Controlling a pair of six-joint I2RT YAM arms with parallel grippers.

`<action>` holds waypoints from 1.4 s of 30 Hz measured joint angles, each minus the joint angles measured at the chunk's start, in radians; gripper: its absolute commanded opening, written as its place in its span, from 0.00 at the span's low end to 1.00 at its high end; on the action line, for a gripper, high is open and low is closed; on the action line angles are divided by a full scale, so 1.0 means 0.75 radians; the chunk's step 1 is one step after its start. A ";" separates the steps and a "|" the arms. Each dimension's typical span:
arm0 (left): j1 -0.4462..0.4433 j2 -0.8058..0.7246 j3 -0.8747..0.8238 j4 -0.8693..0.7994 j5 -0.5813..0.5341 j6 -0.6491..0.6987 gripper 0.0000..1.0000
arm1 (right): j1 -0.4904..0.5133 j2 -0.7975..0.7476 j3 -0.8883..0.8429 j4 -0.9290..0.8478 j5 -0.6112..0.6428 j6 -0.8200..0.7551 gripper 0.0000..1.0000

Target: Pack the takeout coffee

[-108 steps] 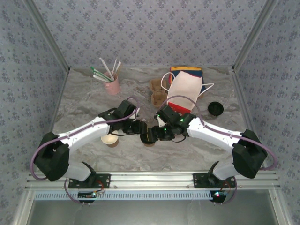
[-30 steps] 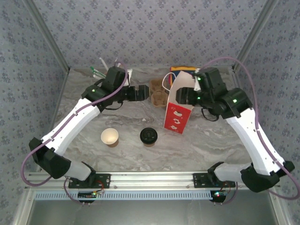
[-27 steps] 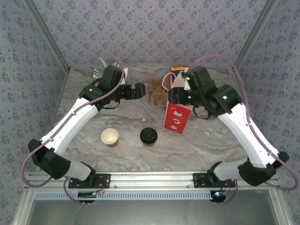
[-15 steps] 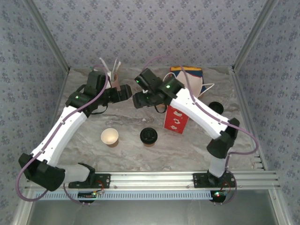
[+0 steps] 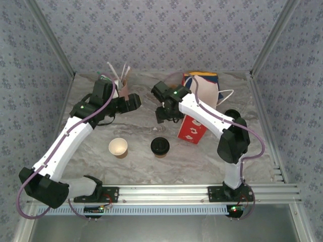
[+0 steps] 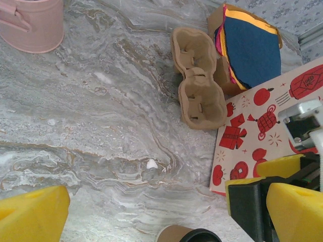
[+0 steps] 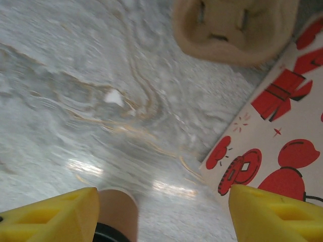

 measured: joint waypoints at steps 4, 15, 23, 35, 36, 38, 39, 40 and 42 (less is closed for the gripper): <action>0.000 0.000 -0.015 -0.002 0.006 -0.010 1.00 | -0.027 -0.099 -0.144 0.001 0.014 0.001 0.70; 0.000 0.000 -0.036 -0.001 0.035 -0.024 1.00 | -0.036 -0.228 -0.241 0.011 0.044 -0.014 0.65; 0.013 -0.007 -0.037 -0.018 0.022 -0.019 1.00 | 0.070 -0.065 0.050 0.013 0.038 -0.046 0.58; 0.079 -0.100 -0.094 -0.062 0.022 -0.021 1.00 | -0.030 0.367 0.392 0.041 -0.041 -0.072 0.47; 0.079 -0.100 -0.099 -0.062 0.024 -0.023 1.00 | -0.053 0.392 0.408 0.044 -0.041 -0.072 0.47; 0.079 -0.100 -0.109 -0.062 0.028 -0.025 1.00 | -0.097 0.437 0.440 0.043 -0.041 -0.072 0.44; 0.079 -0.100 -0.114 -0.062 0.031 -0.026 1.00 | -0.120 0.460 0.462 0.043 -0.041 -0.075 0.44; 0.079 -0.101 -0.119 -0.064 0.032 -0.030 1.00 | -0.144 0.481 0.483 0.046 -0.041 -0.075 0.43; 0.079 -0.103 -0.124 -0.066 0.036 -0.033 1.00 | -0.185 0.507 0.503 0.046 -0.041 -0.076 0.42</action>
